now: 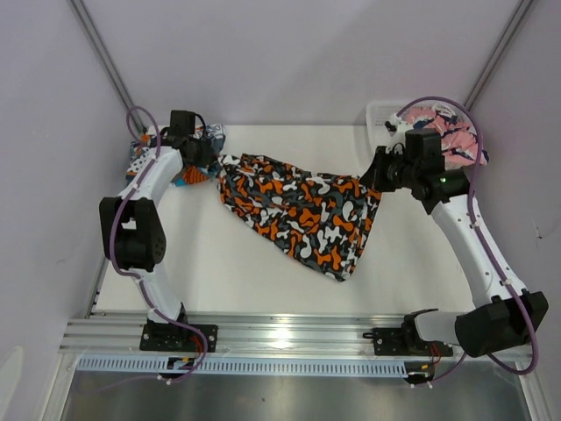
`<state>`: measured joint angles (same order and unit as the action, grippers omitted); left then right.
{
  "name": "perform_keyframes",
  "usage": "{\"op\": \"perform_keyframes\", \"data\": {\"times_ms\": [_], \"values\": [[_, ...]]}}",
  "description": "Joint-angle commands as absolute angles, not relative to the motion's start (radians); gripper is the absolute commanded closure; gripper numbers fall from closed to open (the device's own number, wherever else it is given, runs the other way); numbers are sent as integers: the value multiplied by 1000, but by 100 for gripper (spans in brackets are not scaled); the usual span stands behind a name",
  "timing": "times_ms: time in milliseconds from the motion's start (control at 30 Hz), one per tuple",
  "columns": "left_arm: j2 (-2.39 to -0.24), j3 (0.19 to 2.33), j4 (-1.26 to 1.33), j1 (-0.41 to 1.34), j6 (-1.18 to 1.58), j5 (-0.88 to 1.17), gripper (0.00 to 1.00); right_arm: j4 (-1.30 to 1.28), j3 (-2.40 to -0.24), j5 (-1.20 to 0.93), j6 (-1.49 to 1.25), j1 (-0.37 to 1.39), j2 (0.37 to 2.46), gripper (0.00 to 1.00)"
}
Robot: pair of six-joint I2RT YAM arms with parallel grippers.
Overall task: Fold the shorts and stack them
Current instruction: Fold the shorts
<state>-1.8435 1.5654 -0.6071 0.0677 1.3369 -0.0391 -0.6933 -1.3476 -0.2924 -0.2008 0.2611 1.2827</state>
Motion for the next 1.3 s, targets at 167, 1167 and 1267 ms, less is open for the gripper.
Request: {"op": "perform_keyframes", "data": {"times_ms": [167,1167,1267], "values": [[-1865,1697,-529,120,1448,-63,100,-568,-1407,-385,-178,147,1351,100],[-2201,1769,150,261,1670,-221,100,-215,-1388,-330,-264,-98,1739,100],[-2247,1799,233,275,1678,-235,97,-172,-1405,-327,-271,-113,1807,100]]}}
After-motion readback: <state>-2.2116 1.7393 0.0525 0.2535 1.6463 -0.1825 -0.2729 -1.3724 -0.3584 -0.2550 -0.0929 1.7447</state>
